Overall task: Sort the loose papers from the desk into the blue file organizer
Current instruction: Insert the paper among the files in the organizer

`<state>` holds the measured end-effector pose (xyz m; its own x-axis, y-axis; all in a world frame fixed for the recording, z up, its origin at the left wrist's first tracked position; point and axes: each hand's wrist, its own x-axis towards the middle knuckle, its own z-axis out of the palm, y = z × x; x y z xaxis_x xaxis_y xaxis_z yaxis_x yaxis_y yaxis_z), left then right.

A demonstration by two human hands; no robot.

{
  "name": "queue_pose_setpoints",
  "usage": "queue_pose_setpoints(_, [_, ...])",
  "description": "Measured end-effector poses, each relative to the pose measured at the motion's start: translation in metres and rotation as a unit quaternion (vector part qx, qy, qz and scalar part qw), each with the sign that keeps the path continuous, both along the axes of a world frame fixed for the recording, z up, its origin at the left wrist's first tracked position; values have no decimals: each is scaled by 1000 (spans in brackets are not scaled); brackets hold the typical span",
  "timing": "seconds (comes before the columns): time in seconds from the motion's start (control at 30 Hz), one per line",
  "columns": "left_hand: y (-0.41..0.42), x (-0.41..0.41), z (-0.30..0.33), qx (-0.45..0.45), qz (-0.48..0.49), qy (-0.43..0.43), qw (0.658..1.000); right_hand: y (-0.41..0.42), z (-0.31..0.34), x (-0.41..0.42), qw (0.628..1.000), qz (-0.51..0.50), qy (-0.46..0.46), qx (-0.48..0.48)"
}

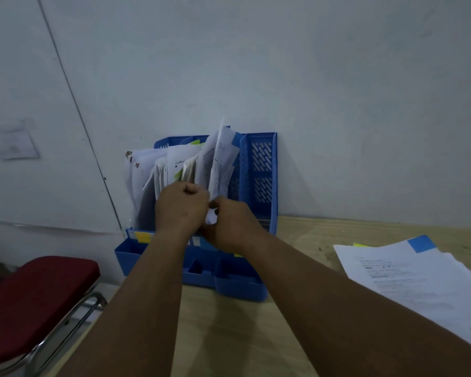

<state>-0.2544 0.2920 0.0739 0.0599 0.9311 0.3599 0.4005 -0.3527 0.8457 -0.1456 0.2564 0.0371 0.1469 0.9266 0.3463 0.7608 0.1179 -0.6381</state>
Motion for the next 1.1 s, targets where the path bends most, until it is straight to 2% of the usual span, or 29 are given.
queue_pose_setpoints(0.17, [-2, -2, 8, 68, 66, 150, 984, 7, -7, -3, 999, 40, -20, 16])
queue_pose_setpoints(0.27, [5, 1, 12, 99, 101, 185, 973, 11, -15, -3, 999, 26, -14, 20])
queue_pose_setpoints(0.33, [7, 4, 14, 112, 112, 178, 971, 12, -15, -6, 999, 14, -30, 10])
queue_pose_setpoints(0.5, [1, 3, 8, 114, 93, 104, 984, 7, -8, -12, 997, -9, 1, 78])
queue_pose_setpoints(0.6, [0, 0, 5, 76, 58, 21, 995, 7, -3, -14, 994, -54, 23, 92])
queue_pose_setpoints(0.67, [-2, -2, 4, 57, 53, 10, 997, 11, -2, -14, 992, -80, 2, 101])
queue_pose_setpoints(0.77, [-3, -3, 4, 58, 70, 50, 995, 23, -6, -13, 992, -94, -83, 28])
queue_pose_setpoints(0.93, [2, -2, 8, 127, 93, 102, 982, 33, 3, -16, 975, -24, -192, -110])
queue_pose_setpoints(1.0, [3, 0, 9, 150, 100, 103, 978, 31, 15, -15, 963, -22, -209, -168])
queue_pose_setpoints(1.1, [9, 1, 8, 165, 97, 119, 974, 41, 17, -9, 977, -44, -135, -160])
